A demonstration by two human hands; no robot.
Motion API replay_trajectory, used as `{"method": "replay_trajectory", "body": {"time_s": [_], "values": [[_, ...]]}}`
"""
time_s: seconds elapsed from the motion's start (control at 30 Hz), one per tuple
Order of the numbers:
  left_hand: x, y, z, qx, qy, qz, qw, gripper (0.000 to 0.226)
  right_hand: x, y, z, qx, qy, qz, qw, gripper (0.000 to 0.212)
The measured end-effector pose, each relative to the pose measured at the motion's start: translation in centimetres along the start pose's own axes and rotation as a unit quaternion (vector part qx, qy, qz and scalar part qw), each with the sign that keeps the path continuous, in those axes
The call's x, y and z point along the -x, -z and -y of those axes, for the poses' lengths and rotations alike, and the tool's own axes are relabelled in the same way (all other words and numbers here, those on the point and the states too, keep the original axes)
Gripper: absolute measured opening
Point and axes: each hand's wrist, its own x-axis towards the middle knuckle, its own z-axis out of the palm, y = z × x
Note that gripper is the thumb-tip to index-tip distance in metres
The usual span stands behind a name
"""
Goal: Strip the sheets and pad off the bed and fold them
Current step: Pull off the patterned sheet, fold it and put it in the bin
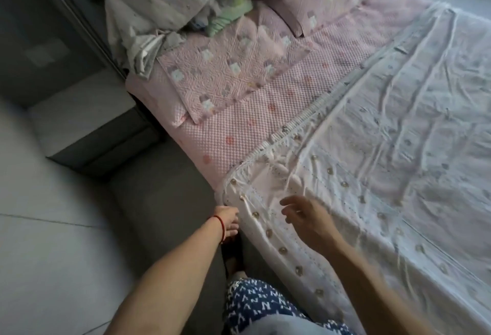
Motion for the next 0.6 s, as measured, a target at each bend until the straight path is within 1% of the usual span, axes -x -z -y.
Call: {"method": "replay_trajectory", "body": {"time_s": [0.03, 0.07, 0.1, 0.13, 0.2, 0.23, 0.33, 0.4, 0.43, 0.53, 0.57, 0.6], "values": [[-1.7, 0.5, -1.1, -0.008, 0.0, -0.003, 1.0, 0.009, -1.2, -1.1, 1.0, -0.001, -0.015, 0.028, 1.0, 0.023], [-1.8, 0.7, -1.7, -0.015, -0.006, -0.016, 1.0, 0.009, -0.5, -1.4, 1.7, 0.003, -0.009, 0.047, 0.999, 0.022], [-4.1, 1.6, -3.4, -0.023, 0.005, -0.014, 1.0, 0.011, -2.6, -2.7, 2.2, 0.013, -0.017, 0.065, 0.998, 0.022], [-5.7, 2.1, -4.3, -0.02, -0.002, -0.019, 1.0, 0.018, -3.3, -2.8, 2.7, 0.023, -0.023, 0.075, 0.997, 0.022], [-10.2, 2.7, -6.1, -0.073, 0.002, 0.0, 0.997, 0.028, -5.6, -3.3, 4.1, 0.02, -0.075, 0.067, 0.995, 0.022], [-10.9, 2.9, -6.7, -0.119, -0.007, 0.001, 0.993, 0.029, -5.6, -3.1, 4.5, 0.011, -0.095, 0.052, 0.994, 0.021], [-14.3, 3.2, -9.1, -0.225, -0.057, 0.001, 0.973, 0.007, -6.8, -3.6, 4.7, -0.003, -0.155, 0.03, 0.987, 0.021], [-16.5, 3.2, -9.8, -0.274, -0.077, 0.006, 0.959, 0.017, -6.8, -4.0, 4.7, -0.006, -0.175, 0.033, 0.984, 0.02], [-18.0, 3.0, -10.0, -0.303, -0.077, 0.014, 0.95, 0.027, -7.1, -4.2, 4.3, -0.01, -0.191, 0.029, 0.981, 0.019], [-20.6, 2.4, -9.6, -0.404, -0.104, 0.038, 0.908, 0.06, -6.9, -4.8, 4.1, -0.005, -0.222, 0.013, 0.975, 0.016], [-21.1, 1.9, -9.4, -0.435, -0.116, 0.045, 0.892, 0.068, -7.0, -5.2, 3.9, -0.007, -0.232, 0.008, 0.973, 0.015], [-21.3, 1.6, -9.2, -0.467, -0.134, 0.039, 0.873, 0.069, -6.9, -5.5, 3.9, -0.013, -0.238, 0.005, 0.971, 0.013]]}}
